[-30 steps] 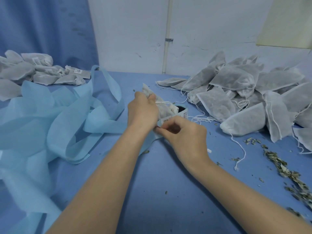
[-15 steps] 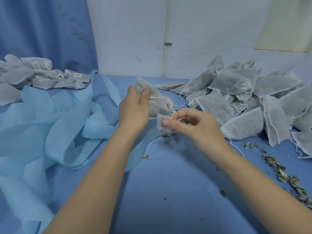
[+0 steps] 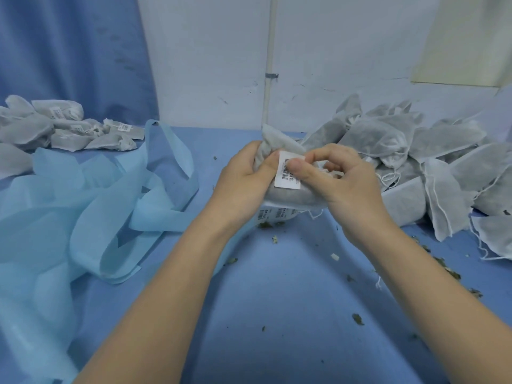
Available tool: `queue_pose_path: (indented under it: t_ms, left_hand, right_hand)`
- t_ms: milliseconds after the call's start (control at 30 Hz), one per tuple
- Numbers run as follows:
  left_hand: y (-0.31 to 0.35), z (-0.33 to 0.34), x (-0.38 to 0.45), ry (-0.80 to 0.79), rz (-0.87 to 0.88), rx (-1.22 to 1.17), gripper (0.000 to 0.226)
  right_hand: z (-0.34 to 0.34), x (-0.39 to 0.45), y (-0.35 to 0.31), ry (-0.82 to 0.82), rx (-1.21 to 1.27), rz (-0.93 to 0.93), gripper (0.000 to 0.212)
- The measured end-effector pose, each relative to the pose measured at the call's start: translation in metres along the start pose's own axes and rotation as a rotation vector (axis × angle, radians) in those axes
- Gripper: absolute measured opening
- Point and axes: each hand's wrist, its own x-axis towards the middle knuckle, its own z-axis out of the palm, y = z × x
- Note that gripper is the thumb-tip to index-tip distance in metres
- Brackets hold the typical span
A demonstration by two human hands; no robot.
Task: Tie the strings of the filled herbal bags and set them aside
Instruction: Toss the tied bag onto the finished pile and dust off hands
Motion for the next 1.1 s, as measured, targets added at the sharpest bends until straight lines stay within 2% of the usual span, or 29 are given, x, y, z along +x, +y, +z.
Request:
queue_pose_path:
  t_ms: [100, 167, 233, 400, 533, 633, 733, 800, 867, 900, 967, 1100]
  left_hand:
    - [0.005, 0.003, -0.002, -0.015, -0.062, -0.150, 0.021]
    - [0.006, 0.002, -0.003, -0.034, -0.088, -0.212, 0.029]
    - [0.006, 0.004, -0.006, -0.080, -0.078, -0.192, 0.020]
    - [0.003, 0.012, -0.008, -0.096, -0.086, -0.143, 0.025]
    - [0.002, 0.019, -0.011, -0.094, -0.073, -0.150, 0.025]
    - [0.000, 0.026, -0.012, -0.057, -0.100, -0.208, 0.023]
    - [0.000, 0.031, -0.011, 0.032, -0.194, -0.300, 0.007]
    - [-0.002, 0.032, -0.009, 0.174, -0.240, -0.297, 0.013]
    - [-0.004, 0.030, -0.006, 0.305, -0.268, -0.257, 0.017]
    - [-0.005, 0.029, -0.006, 0.350, -0.277, -0.254, 0.018]
    - [-0.004, 0.027, -0.007, 0.392, -0.307, -0.255, 0.020]
    - [-0.001, 0.024, -0.007, 0.390, -0.386, -0.338, 0.024]
  right_hand:
    - [0.001, -0.001, 0.002, -0.015, 0.071, -0.002, 0.019]
    - [0.000, -0.001, 0.002, -0.026, 0.160, 0.045, 0.031]
    - [-0.002, 0.000, 0.002, -0.016, 0.173, 0.079, 0.040]
    - [-0.001, 0.000, 0.002, -0.005, 0.279, 0.096, 0.024]
    - [0.003, 0.001, 0.006, 0.105, 0.236, 0.042, 0.013]
    - [0.004, 0.001, 0.011, 0.162, 0.179, 0.013, 0.010]
    - [-0.001, -0.001, 0.012, 0.033, 0.190, 0.058, 0.010]
    - [-0.004, -0.006, 0.013, -0.103, 0.246, 0.075, 0.033]
    - [-0.005, -0.012, 0.018, -0.093, 0.174, 0.108, 0.062]
    - [-0.003, -0.015, 0.019, -0.049, 0.150, 0.150, 0.070]
    - [0.004, -0.018, 0.019, -0.002, 0.183, 0.220, 0.062]
    - [0.015, -0.014, 0.018, -0.034, 0.435, 0.310, 0.035]
